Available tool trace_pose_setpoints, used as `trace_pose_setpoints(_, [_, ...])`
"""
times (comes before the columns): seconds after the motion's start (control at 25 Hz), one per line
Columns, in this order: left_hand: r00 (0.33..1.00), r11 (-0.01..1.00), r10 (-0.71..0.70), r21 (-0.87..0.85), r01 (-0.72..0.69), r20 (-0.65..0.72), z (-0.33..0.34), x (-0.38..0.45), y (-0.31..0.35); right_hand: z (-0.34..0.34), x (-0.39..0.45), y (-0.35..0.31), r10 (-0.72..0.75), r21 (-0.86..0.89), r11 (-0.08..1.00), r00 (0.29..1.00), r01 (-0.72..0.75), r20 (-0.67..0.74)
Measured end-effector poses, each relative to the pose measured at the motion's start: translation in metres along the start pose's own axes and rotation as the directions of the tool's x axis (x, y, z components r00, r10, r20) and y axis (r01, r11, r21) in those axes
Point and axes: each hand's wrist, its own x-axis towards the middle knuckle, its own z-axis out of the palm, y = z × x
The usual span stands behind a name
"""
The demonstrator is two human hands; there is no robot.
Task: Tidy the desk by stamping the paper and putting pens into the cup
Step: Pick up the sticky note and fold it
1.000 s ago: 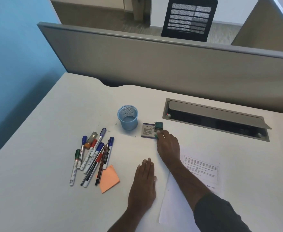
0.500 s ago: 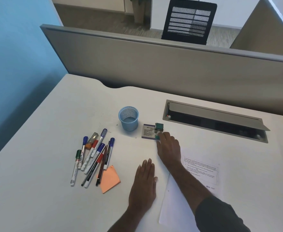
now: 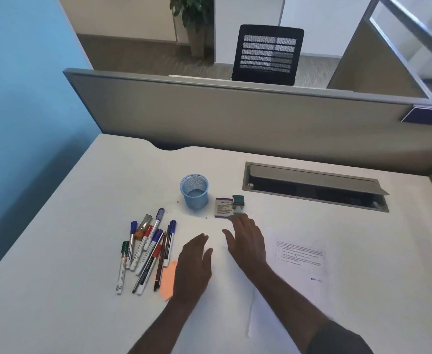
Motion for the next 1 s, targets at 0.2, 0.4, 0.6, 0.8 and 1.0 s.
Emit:
trace_pose_setpoints(0.2, [0.997,0.997,-0.057,0.055,0.060,-0.055,-0.049,0.016,-0.028,0.005,-0.020,-0.045,0.035,0.129,0.989,0.968,-0.069,0.247])
trace_pose_setpoints(0.4, [0.983,0.986,-0.169,-0.002,0.169,-0.067,-0.074,0.021,-0.050,0.023,-0.041,-0.081,0.007,0.154,0.980,0.797,-0.126,0.604])
trace_pose_setpoints(0.6, [0.969,0.971,-0.240,-0.009,0.240,-0.052,-0.090,0.017,-0.064,0.044,-0.060,-0.104,-0.032,0.135,0.987,0.728,-0.083,0.685])
trace_pose_setpoints(0.8, [0.962,0.965,-0.263,-0.009,0.263,-0.072,-0.105,0.018,-0.071,0.055,-0.056,-0.118,-0.023,0.039,0.999,0.708,-0.006,0.706])
trace_pose_setpoints(1.0, [0.956,0.959,-0.283,-0.046,0.280,-0.083,-0.111,0.024,-0.077,0.057,-0.053,-0.116,0.012,0.058,0.996,0.716,-0.072,0.698])
